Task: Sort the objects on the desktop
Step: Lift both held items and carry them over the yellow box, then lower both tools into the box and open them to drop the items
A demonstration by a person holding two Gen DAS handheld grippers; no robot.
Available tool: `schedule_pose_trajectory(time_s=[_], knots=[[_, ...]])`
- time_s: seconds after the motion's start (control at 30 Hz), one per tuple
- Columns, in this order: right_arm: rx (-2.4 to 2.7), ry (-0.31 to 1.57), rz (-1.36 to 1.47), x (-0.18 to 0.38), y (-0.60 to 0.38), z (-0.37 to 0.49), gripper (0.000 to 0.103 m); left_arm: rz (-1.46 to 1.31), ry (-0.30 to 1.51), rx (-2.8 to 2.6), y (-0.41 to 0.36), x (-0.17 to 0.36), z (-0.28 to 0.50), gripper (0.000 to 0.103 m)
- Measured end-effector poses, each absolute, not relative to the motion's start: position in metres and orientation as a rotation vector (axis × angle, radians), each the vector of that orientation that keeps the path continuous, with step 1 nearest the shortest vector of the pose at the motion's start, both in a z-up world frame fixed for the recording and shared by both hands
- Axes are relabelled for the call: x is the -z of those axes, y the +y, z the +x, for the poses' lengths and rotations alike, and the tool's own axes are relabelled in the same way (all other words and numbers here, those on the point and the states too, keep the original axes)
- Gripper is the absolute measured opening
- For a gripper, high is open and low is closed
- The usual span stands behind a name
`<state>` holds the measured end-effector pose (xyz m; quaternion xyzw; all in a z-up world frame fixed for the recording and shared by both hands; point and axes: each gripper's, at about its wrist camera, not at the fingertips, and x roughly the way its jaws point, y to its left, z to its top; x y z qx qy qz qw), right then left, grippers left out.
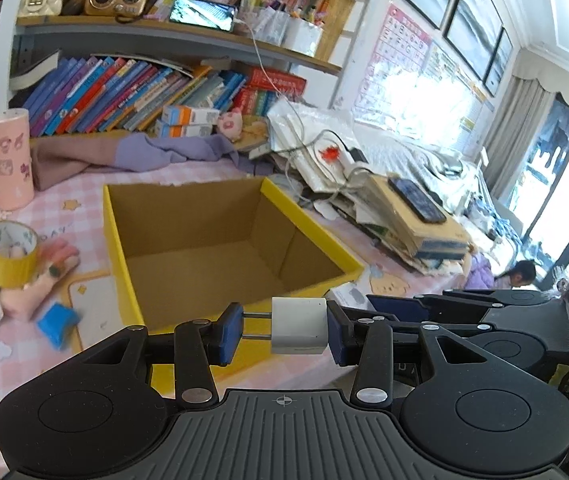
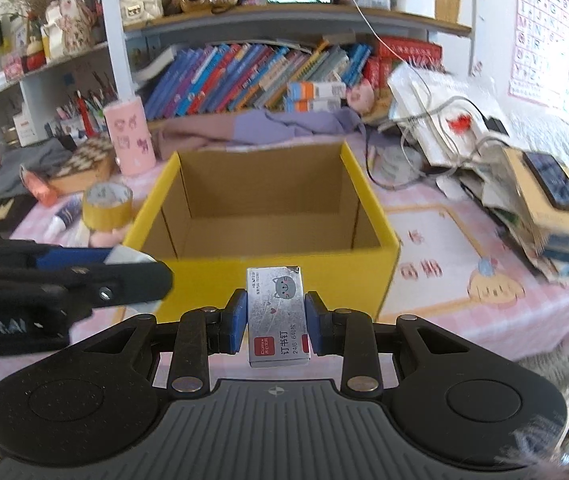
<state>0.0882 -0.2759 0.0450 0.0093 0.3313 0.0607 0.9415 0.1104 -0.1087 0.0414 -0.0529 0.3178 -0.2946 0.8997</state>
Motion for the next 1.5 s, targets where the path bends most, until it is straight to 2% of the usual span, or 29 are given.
schedule_pose_trajectory(time_s=[0.37,0.77,1.5], knots=[[-0.223,0.640,-0.059,-0.054,-0.296,0.147,0.028,-0.090,0.613,0.508,-0.127,-0.047,0.146,0.042],[-0.402,0.724,-0.094,-0.041,-0.307,0.225,0.028,-0.063,0.656,0.393,-0.138,-0.039,0.207,0.042],[-0.644,0.791,-0.715,0.023,-0.261,0.322,0.028,0.252,0.890,0.323,-0.181,0.019,0.299,0.042]])
